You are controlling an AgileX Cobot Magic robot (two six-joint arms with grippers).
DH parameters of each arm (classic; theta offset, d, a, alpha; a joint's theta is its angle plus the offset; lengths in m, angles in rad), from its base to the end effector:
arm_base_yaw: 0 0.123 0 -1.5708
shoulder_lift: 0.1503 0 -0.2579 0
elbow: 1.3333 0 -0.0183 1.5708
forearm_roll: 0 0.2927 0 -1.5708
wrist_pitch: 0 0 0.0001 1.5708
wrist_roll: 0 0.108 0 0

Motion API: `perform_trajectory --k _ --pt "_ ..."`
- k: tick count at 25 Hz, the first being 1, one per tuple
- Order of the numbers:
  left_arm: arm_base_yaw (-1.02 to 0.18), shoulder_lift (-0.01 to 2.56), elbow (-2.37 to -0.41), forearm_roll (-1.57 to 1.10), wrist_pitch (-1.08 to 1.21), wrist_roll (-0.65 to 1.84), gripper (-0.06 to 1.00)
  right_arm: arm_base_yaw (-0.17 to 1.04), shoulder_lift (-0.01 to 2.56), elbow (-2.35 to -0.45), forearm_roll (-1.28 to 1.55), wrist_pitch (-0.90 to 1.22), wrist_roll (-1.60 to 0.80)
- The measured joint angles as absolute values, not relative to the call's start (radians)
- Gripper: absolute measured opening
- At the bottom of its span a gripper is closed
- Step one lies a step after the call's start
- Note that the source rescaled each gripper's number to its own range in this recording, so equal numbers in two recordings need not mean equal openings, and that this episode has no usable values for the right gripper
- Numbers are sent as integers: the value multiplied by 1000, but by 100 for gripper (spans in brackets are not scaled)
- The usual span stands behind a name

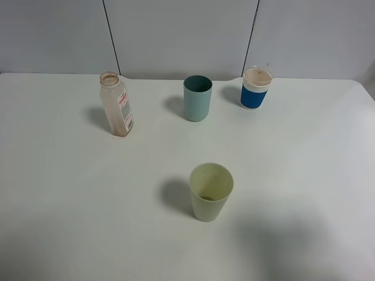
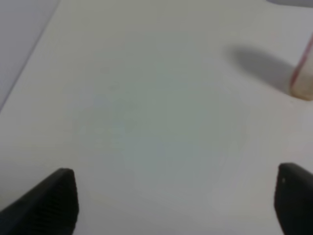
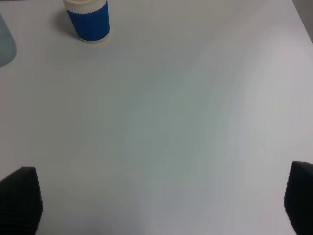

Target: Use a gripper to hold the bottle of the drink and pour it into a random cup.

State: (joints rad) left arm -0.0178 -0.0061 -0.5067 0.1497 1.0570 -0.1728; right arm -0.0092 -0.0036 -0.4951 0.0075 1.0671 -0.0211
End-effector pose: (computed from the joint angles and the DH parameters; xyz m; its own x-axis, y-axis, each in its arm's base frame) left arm 0.0725 0.0127 0.2936 -0.4249 -0.0903 -0.9007 -0.1418 0.9894 -0.0323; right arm 0.0743 0.0000 0.2877 -0.4628 -0.0132 -0.8864 -0.0047 0.9999 -0.0125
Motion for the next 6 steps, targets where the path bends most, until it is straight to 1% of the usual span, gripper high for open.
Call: perform_trajectory --k 6 --pt "-10 -6 -507 141 1057 -164 87 -9 -4 -495 7 1067 -21"
